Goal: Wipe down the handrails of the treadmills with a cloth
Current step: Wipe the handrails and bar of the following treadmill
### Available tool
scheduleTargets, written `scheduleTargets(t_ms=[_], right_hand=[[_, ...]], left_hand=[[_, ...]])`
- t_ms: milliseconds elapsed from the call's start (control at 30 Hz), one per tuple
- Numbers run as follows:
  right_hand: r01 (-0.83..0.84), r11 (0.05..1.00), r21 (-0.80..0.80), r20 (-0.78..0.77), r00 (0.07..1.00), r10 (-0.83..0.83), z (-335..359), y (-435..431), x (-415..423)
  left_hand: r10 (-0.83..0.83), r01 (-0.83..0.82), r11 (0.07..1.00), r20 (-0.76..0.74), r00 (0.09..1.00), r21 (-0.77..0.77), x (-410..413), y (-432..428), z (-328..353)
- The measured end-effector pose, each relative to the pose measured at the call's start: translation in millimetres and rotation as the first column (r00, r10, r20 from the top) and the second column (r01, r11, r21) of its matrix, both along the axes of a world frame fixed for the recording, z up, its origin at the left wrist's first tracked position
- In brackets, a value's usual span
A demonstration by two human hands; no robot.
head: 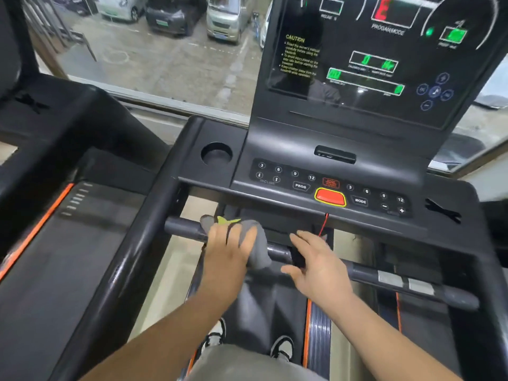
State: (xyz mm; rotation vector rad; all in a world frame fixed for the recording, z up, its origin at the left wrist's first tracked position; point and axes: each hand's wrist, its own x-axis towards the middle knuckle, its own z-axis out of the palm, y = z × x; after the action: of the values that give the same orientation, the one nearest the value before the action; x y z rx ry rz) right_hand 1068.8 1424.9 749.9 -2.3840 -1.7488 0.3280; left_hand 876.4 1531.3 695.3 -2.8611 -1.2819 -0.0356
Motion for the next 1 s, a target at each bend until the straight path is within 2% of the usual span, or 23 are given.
scheduleTargets(t_ms=[67, 200, 300, 367, 400, 467, 500, 533, 567, 600, 667, 700, 767, 900, 1000], right_hand=[[0.06, 0.995, -0.079, 0.025, 0.998, -0.058, 7.9, -4.8, 14.2], [0.143, 0.926, -0.349, 0.053, 0.99, -0.133, 20.0, -5.6, 40.0], [0.113, 0.926, -0.36, 0.073, 0.993, -0.093, 18.7, -5.6, 45.1], [0.112, 0.936, -0.334, 0.091, 0.992, -0.087, 17.7, -4.9, 47.8], [0.111, 0.937, -0.332, 0.09, 0.992, -0.086, 18.3, -4.3, 49.2], [0.111, 0.935, -0.337, 0.079, 0.993, -0.089, 17.3, -3.9, 52.8], [0.108, 0.935, -0.338, 0.07, 0.994, -0.09, 17.6, -4.0, 54.0], [0.105, 0.933, -0.343, 0.062, 0.994, -0.089, 17.7, -4.2, 55.0], [0.097, 0.933, -0.345, 0.054, 0.995, -0.084, 17.4, -4.2, 56.3], [0.09, 0.935, -0.344, 0.047, 0.996, -0.078, 17.7, -4.2, 58.1], [0.073, 0.936, -0.345, 0.028, 0.997, -0.067, 18.0, -4.3, 61.1], [0.064, 0.938, -0.34, 0.02, 0.998, -0.061, 18.1, -3.7, 61.9], [0.044, 0.94, -0.337, 0.025, 0.999, -0.037, 19.6, -0.8, 63.8], [-0.001, 0.933, -0.36, 0.057, 0.998, 0.023, 21.6, 2.8, 67.2], [-0.019, 0.924, -0.381, 0.057, 0.997, 0.044, 21.8, 6.2, 70.9]], left_hand=[[-0.054, 0.052, 0.998, 0.068, 0.996, 0.023, 13.5, -28.8, -10.2], [-0.28, 0.276, 0.952, 0.011, 0.96, 0.134, 45.8, -43.6, -14.5], [-0.29, 0.291, 0.95, -0.027, 0.957, 0.113, 70.4, -26.6, 6.3], [-0.321, 0.309, 0.946, -0.141, 0.937, -0.099, 82.5, -8.7, 30.6], [-0.354, 0.301, 0.914, -0.174, 0.919, -0.273, 87.2, 3.0, 42.8], [-0.341, 0.171, 0.768, -0.168, 0.925, -0.617, 96.8, 22.6, 71.1], [-0.318, 0.097, 0.683, -0.176, 0.932, -0.724, 100.7, 28.4, 80.1], [-0.298, 0.051, 0.638, -0.186, 0.936, -0.768, 104.6, 31.9, 82.9], [-0.293, 0.048, 0.659, -0.198, 0.935, -0.75, 107.0, 32.5, 82.8], [-0.303, 0.082, 0.734, -0.218, 0.928, -0.674, 107.2, 27.5, 78.0], [-0.265, 0.185, 0.924, -0.213, 0.94, -0.333, 98.7, 0.2, 50.2], [-0.216, 0.181, 0.966, -0.189, 0.958, -0.186, 90.3, -19.1, 36.1], [-0.144, 0.147, 0.988, -0.052, 0.988, 0.041, 76.8, -49.5, 7.4], [-0.088, 0.093, 0.993, -0.06, 0.994, 0.073, 82.4, -58.5, -3.4], [-0.155, 0.144, 0.987, -0.171, 0.973, -0.076, 104.6, -36.7, 26.3]])
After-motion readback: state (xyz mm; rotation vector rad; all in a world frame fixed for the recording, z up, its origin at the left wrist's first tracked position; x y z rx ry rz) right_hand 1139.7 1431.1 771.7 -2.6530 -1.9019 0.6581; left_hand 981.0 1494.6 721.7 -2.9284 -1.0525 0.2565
